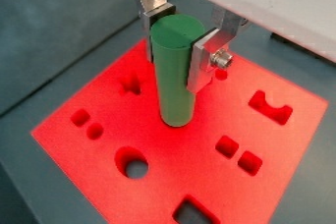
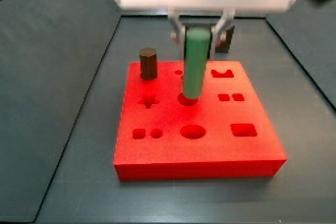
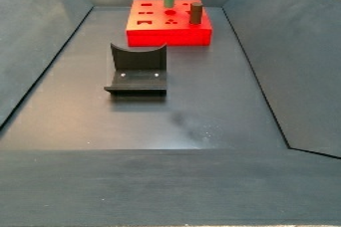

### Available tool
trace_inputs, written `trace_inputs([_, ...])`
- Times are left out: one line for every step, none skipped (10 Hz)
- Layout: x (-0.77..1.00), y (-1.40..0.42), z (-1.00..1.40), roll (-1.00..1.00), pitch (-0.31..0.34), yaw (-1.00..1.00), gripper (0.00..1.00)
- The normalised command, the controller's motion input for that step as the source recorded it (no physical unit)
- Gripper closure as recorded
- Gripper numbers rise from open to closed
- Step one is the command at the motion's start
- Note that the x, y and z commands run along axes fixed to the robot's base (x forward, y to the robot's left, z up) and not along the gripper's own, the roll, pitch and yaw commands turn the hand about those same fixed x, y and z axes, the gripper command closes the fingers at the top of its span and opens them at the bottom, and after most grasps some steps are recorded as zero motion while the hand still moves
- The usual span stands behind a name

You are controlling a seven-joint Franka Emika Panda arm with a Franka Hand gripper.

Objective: Pick up the round object. Move up. Place the round object on the fixture. Regrasp the round object. Move to above the board. Insert the round object.
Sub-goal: Insert the round object.

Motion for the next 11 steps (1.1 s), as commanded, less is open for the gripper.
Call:
trace_inputs([0.04,0.02,-0.41,0.00,-0.060,0.00,1.00])
trace_inputs([-0.17,0.08,-0.26,0.00,-0.064,-0.03,1.00])
trace_inputs([-0.30,0.07,-0.13,0.00,-0.060,-0.06,1.00])
trace_inputs([-0.27,0.01,-0.15,0.00,-0.071,-0.04,1.00])
trace_inputs([-0.29,0.05,-0.10,0.00,-0.067,-0.04,1.00])
trace_inputs([-0.05,0.00,-0.21,0.00,-0.054,-0.01,1.00])
trace_inputs([0.14,-0.08,-0.84,0.02,-0.184,0.00,1.00])
trace_inputs([0.11,-0.08,-0.86,0.08,-0.174,0.00,1.00])
trace_inputs([0.11,-0.07,-0.79,0.10,-0.194,0.00,1.00])
trace_inputs([0.12,0.00,-0.55,-0.01,-0.231,0.00,1.00])
trace_inputs([0.00,0.00,0.00,0.02,0.000,0.00,1.00])
